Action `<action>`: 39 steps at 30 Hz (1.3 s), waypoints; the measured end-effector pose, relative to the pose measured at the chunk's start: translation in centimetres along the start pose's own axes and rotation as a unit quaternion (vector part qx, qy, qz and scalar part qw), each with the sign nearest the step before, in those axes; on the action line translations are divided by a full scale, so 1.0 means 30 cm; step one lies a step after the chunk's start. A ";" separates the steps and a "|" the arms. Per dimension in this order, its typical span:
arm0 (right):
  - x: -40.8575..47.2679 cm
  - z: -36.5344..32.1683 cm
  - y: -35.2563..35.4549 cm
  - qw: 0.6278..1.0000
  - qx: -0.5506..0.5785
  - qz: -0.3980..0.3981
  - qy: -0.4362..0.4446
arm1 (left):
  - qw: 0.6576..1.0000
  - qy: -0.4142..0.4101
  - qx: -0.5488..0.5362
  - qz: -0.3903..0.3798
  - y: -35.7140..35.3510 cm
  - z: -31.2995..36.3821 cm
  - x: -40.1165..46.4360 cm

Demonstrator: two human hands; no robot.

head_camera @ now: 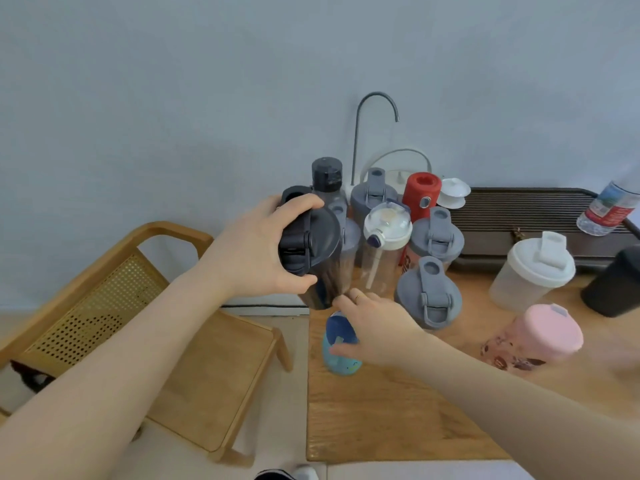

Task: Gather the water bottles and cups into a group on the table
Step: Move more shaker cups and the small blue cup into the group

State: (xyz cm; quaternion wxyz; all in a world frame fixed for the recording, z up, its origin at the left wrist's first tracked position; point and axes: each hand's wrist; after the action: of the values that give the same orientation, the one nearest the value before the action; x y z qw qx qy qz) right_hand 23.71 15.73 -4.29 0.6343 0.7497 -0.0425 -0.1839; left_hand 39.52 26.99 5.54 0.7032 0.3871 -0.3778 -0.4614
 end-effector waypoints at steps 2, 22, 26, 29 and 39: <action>0.025 -0.016 -0.047 0.999 -0.002 -0.030 -0.018 | 1.000 0.000 0.010 -0.017 -0.024 -0.040 -0.012; -0.244 0.089 -0.054 0.986 0.005 -0.058 -0.156 | 0.981 -0.042 0.068 -0.179 -0.369 -0.085 0.123; -0.276 0.123 -0.069 0.987 -0.007 -0.071 -0.141 | 0.969 -0.068 0.182 -0.154 -0.343 -0.021 0.106; -0.303 0.165 -0.073 0.988 0.005 -0.074 -0.135 | 0.970 -0.143 0.174 -0.093 -0.355 0.067 0.108; -0.336 0.353 -0.053 0.990 -0.001 -0.098 -0.096 | 0.948 -0.203 0.223 -0.097 -0.581 0.323 0.195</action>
State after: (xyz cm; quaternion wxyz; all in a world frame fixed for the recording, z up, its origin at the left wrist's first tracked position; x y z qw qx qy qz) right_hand 10.58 9.13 -4.93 0.6065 0.7286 -0.0293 -0.3169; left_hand 26.37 14.81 -4.98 0.4588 0.4669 -0.5665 -0.5006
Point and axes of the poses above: each hand's wrist, its own x-axis towards the middle knuckle, its own y-axis out of the back of the hand, z = x × y
